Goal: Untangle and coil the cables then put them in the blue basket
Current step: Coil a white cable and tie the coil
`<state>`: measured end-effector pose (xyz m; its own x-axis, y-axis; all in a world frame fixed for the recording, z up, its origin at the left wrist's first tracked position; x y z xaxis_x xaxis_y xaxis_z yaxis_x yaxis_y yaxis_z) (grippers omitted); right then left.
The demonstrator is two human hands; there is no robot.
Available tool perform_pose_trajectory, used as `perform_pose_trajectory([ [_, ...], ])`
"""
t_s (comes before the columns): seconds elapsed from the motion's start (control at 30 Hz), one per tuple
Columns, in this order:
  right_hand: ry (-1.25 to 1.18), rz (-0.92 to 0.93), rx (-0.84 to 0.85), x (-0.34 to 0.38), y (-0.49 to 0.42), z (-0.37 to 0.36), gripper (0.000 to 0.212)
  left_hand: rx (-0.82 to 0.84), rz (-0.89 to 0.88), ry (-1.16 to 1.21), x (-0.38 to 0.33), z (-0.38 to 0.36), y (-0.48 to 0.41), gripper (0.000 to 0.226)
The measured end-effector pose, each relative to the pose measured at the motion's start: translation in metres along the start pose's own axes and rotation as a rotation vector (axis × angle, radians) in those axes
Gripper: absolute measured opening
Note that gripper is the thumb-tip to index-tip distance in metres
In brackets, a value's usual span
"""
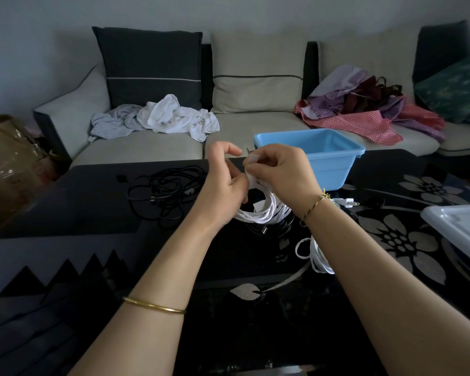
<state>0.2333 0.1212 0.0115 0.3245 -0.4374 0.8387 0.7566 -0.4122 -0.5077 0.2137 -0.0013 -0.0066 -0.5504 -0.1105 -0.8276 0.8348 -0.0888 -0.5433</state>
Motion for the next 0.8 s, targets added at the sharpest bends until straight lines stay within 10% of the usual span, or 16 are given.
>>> perform_pose_trajectory([
  [0.63, -0.073, -0.321, 0.061, -0.014, 0.001, -0.007, 0.02, 0.072, -0.04, -0.087, 0.004, -0.007, 0.008, 0.046],
  [0.8, 0.141, -0.088, 0.053, -0.007, 0.001, -0.008, 0.004, -0.07, -0.12, -0.194, 0.01, -0.01, 0.005, 0.055],
])
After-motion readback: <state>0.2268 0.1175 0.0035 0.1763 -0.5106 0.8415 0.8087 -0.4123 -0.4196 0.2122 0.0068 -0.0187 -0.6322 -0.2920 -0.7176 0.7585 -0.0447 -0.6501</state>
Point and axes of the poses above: each hand's wrist, its own y-axis away from the middle knuckle, its own z-axis out of the back of the hand, x = y × z, the point moved 1 cm from there along -y, towards the middle knuckle, and after that the axes turned 14 degrees about -x, right-handed, at the moved point
